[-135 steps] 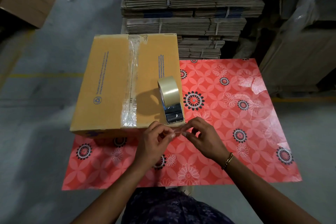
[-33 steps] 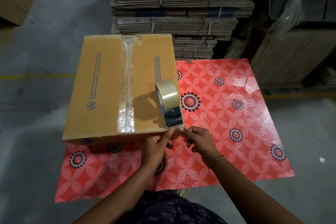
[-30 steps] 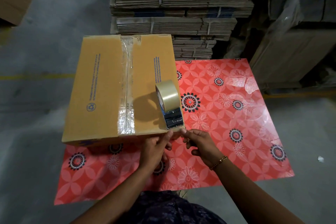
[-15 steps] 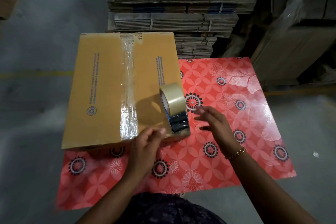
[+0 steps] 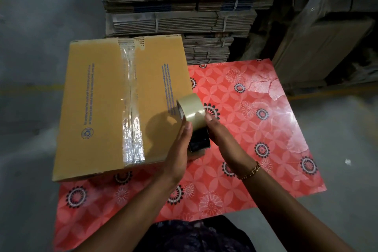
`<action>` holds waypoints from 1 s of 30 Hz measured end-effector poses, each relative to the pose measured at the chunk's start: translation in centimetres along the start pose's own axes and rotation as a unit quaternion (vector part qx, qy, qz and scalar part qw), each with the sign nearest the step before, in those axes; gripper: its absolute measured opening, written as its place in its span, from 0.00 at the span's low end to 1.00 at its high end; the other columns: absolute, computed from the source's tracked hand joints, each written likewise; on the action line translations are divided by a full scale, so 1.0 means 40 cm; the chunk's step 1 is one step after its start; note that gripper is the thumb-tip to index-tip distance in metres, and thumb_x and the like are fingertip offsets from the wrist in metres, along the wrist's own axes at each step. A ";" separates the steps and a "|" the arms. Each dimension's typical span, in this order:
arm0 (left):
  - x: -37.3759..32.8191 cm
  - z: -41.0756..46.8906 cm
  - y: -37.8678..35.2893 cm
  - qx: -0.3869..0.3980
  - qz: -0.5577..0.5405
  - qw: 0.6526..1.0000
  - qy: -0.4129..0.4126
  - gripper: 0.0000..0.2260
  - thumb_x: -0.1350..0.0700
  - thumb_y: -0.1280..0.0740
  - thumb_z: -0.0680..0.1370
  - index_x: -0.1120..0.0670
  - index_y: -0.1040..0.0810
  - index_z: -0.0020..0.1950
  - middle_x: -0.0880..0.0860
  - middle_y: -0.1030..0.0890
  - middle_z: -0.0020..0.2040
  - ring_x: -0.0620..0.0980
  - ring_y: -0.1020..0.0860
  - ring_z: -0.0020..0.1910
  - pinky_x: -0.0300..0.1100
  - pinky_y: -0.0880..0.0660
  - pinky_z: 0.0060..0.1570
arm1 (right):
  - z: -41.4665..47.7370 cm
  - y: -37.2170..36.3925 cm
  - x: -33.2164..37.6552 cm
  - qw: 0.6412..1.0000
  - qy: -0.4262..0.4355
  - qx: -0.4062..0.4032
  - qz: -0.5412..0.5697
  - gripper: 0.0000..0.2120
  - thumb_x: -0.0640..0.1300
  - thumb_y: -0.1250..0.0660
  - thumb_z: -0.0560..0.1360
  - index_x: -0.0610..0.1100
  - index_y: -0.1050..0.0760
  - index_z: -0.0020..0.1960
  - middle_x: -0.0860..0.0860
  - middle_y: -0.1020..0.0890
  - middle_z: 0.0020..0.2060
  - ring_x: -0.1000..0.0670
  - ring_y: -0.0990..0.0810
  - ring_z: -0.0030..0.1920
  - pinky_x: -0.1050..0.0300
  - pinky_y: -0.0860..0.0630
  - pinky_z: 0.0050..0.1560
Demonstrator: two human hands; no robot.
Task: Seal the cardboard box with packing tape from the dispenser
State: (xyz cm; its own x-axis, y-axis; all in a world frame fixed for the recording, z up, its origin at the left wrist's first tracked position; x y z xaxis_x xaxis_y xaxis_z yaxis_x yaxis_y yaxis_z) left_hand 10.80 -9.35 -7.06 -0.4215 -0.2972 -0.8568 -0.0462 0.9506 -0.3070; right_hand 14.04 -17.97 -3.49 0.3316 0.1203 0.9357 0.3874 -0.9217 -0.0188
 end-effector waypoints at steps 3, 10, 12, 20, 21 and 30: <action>0.007 0.037 -0.077 0.003 -0.014 1.000 -0.018 0.29 0.37 0.41 0.79 0.50 0.31 0.76 0.57 0.23 0.71 0.53 0.28 0.73 0.41 0.21 0.58 | -0.021 0.105 -0.002 0.999 0.006 -0.040 0.016 0.22 0.59 0.47 0.83 0.50 0.28 0.70 0.47 0.19 0.64 0.52 0.20 0.63 0.56 0.23 0.60; 0.128 0.166 -0.354 0.078 0.040 0.996 0.019 0.14 0.51 0.41 0.84 0.49 0.29 0.70 0.42 0.19 0.57 0.29 0.19 0.50 0.26 0.26 0.47 | -0.051 0.407 -0.162 0.986 -0.045 -0.114 0.111 0.25 0.59 0.41 0.81 0.44 0.25 0.70 0.46 0.19 0.65 0.48 0.21 0.66 0.49 0.28 0.69; 0.173 0.205 -0.401 0.067 0.036 0.997 0.034 0.12 0.53 0.43 0.85 0.50 0.28 0.67 0.45 0.19 0.55 0.30 0.19 0.46 0.26 0.26 0.45 | -0.041 0.472 -0.213 0.982 -0.069 -0.129 0.121 0.25 0.58 0.41 0.80 0.42 0.25 0.69 0.45 0.18 0.62 0.49 0.19 0.61 0.54 0.23 0.60; 0.261 0.360 -0.491 -0.001 0.014 0.997 0.081 0.15 0.48 0.46 0.85 0.50 0.21 0.58 0.50 0.16 0.48 0.41 0.15 0.42 0.36 0.20 0.43 | 0.040 0.628 -0.305 0.979 -0.117 -0.134 0.098 0.23 0.58 0.40 0.80 0.42 0.25 0.66 0.37 0.20 0.61 0.43 0.19 0.59 0.43 0.26 0.65; 0.261 0.376 -0.496 -0.006 0.018 0.997 0.077 0.15 0.49 0.47 0.86 0.50 0.21 0.57 0.50 0.16 0.48 0.39 0.15 0.40 0.34 0.21 0.40 | 0.051 0.640 -0.302 0.980 -0.112 -0.134 0.096 0.23 0.56 0.40 0.81 0.41 0.26 0.66 0.37 0.20 0.59 0.45 0.19 0.57 0.44 0.25 0.64; 0.305 0.452 -0.503 -0.032 0.041 0.994 0.094 0.17 0.45 0.42 0.83 0.54 0.24 0.65 0.54 0.17 0.52 0.46 0.15 0.47 0.40 0.19 0.46 | 0.126 0.683 -0.338 0.983 -0.122 -0.117 0.070 0.13 0.51 0.42 0.84 0.44 0.32 0.61 0.50 0.22 0.48 0.54 0.21 0.47 0.62 0.26 0.43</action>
State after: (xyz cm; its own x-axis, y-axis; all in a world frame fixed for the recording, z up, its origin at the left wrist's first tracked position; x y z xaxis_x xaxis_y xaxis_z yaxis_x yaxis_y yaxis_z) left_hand 22.98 -33.72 -18.83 -0.5879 -0.2022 -0.7833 -0.0591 0.9764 -0.2077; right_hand 24.48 -42.93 -18.45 0.5750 0.0452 0.8169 0.1250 -0.9916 -0.0331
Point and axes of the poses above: each hand's wrist, its own z-axis towards the middle knuckle, its own y-axis out of the back of the hand, x = y × z, the point moved 9 cm from there along z, towards the middle knuckle
